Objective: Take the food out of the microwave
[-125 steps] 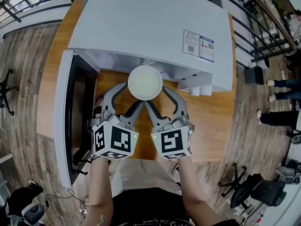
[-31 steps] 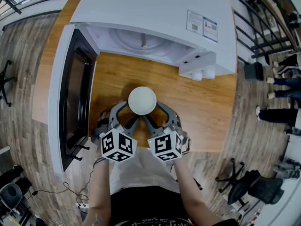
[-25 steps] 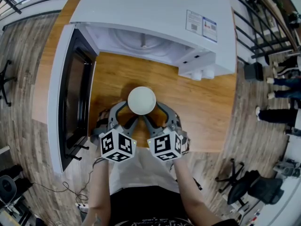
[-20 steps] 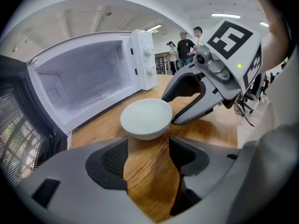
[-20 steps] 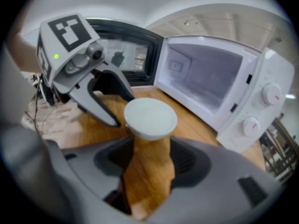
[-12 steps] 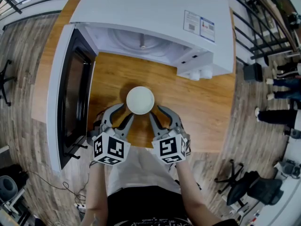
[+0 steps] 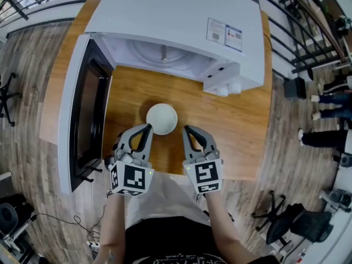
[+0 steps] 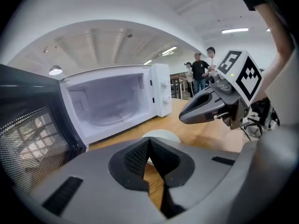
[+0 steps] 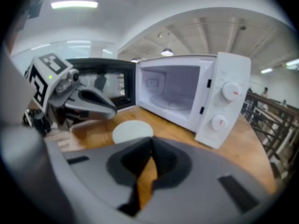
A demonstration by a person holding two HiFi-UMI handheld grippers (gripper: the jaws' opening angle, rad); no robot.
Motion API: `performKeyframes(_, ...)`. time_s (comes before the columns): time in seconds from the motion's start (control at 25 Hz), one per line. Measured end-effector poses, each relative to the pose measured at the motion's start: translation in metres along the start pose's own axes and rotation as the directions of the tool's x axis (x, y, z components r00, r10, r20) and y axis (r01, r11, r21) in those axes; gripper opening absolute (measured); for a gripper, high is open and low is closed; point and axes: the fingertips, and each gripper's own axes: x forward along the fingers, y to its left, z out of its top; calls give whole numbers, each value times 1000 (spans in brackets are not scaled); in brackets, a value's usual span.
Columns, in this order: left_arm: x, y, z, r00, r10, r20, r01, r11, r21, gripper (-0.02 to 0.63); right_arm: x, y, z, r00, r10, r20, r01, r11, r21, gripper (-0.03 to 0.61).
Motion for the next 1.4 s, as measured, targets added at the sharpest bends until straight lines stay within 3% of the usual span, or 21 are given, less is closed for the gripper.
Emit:
performKeyframes(0.16, -9, 10, 29, 995, 45, 88, -36, 994, -100, 31, -15, -7, 28, 996, 4, 89, -12, 996, 89, 32)
performKeyframes(0.32, -23, 23, 58, 978, 117, 175, -71, 966, -249, 31, -34, -16, 54, 985, -10, 171, -11, 992, 126, 32)
performKeyframes(0.4, -30, 28, 72, 969, 139, 203, -79, 957, -278, 31, -46, -19, 69, 978, -16, 207, -13, 991, 137, 32)
performKeyframes(0.6, -49, 36, 110, 950, 173, 259, -110, 964, -240, 31, -75, -30, 100, 957, -45, 287, 8, 992, 129, 32)
performKeyframes(0.84, -84, 30, 151, 924, 160, 348, -52, 953, -299, 31, -116, -37, 127, 927, -85, 366, 41, 991, 126, 32)
performKeyframes(1.04, -119, 33, 175, 890, 193, 413, -75, 956, -285, 31, -148, -38, 141, 905, -102, 413, 48, 989, 140, 32)
performKeyframes(1.4, -150, 22, 193, 876, 188, 445, -62, 957, -284, 31, -199, -35, 144, 878, -112, 466, 14, 978, 209, 32)
